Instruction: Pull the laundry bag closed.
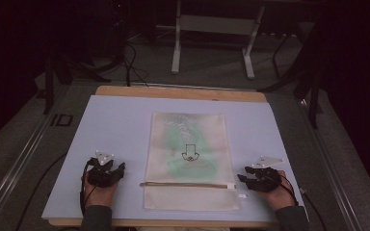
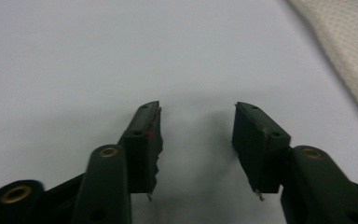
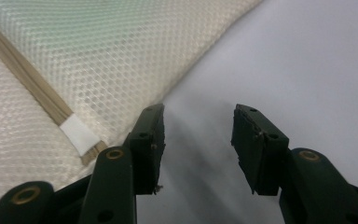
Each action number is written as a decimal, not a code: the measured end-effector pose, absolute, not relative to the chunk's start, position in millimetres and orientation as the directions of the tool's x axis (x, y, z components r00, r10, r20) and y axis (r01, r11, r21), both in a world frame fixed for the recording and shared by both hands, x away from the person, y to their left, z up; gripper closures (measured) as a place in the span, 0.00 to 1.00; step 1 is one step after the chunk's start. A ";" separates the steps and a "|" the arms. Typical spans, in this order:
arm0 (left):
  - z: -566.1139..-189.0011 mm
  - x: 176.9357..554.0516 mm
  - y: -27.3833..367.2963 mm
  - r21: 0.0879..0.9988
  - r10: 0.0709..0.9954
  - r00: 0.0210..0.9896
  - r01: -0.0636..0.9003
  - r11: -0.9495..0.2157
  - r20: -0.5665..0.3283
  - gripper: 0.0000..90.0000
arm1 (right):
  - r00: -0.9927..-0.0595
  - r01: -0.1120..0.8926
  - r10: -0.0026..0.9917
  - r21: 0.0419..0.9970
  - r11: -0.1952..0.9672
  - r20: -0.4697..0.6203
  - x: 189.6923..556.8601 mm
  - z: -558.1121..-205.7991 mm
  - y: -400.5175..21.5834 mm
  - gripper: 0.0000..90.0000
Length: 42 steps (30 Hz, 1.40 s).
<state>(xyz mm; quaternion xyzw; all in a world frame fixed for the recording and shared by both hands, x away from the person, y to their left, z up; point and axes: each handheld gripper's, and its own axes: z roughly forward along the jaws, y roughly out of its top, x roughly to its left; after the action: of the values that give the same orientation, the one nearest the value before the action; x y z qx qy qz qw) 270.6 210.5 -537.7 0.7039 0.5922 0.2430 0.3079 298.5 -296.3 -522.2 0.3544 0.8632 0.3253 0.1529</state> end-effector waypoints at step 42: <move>-527.3 265.0 202.6 0.744 0.958 0.288 0.640 -0.192 0.000 0.63 | -0.754 0.477 0.654 0.633 0.610 -0.062 291.5 -505.5 -273.8 0.58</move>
<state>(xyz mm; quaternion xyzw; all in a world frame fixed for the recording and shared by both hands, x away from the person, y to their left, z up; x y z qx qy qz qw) 265.0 202.6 -527.3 0.7328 0.5450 0.2430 0.3271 291.5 -273.8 -505.5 0.3192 0.8855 0.3049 0.1452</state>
